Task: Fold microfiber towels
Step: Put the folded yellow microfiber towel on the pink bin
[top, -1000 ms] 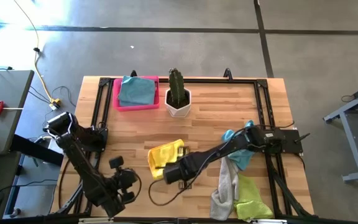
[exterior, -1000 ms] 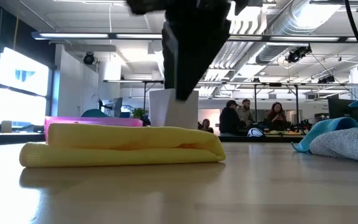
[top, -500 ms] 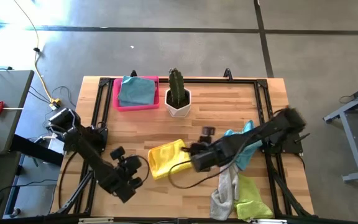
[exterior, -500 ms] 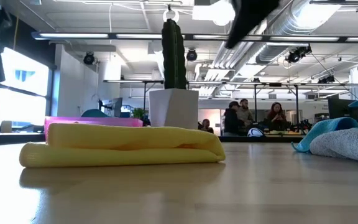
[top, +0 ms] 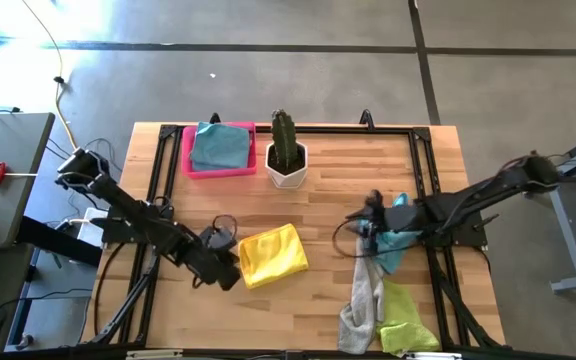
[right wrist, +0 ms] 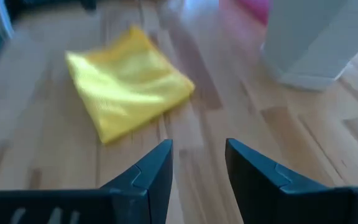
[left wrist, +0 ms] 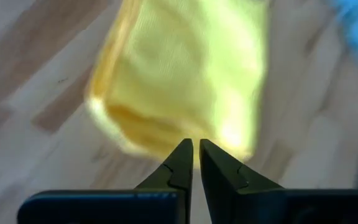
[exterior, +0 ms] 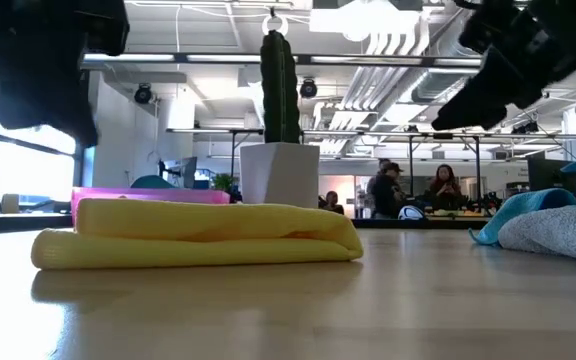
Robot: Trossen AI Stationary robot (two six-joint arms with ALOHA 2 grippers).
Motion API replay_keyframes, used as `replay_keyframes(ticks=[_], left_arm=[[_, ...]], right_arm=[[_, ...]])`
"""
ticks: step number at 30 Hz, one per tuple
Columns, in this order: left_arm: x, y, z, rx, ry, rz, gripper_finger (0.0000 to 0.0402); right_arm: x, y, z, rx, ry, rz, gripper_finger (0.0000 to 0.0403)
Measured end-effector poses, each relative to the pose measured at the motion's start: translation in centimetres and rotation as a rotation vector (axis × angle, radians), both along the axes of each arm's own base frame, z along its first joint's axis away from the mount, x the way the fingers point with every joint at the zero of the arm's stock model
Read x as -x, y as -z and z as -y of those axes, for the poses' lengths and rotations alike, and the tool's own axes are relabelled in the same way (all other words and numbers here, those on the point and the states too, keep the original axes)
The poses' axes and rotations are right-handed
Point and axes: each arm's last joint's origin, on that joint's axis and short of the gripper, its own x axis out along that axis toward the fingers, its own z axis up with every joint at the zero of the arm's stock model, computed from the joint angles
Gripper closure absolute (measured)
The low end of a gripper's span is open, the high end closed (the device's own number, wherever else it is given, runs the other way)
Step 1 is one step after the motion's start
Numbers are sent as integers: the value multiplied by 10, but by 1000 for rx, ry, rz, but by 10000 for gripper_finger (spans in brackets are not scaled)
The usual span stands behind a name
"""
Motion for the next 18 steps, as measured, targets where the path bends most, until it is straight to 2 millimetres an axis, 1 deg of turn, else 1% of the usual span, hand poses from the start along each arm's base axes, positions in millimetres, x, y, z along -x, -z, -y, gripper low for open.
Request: replay_keyframes(ticks=[2,4,6,9,14,18], left_arm=[[-4,3,-1,33,-24,81,381],[-5,6,-3,41,-44,119,381],[-8,6,-2,50,-85,150,381],[-8,8,-5,27,-110,149,381],[-10,8,-5,44,-120,154,379],[-10,8,-4,77,-110,148,363]], right_arm=[[13,7,6,-25,9,88,264],[22,12,11,-31,26,154,264],[32,20,14,-23,39,169,264],[41,28,19,-11,63,196,264],[48,37,24,-4,138,187,264],[50,41,24,2,146,170,264]])
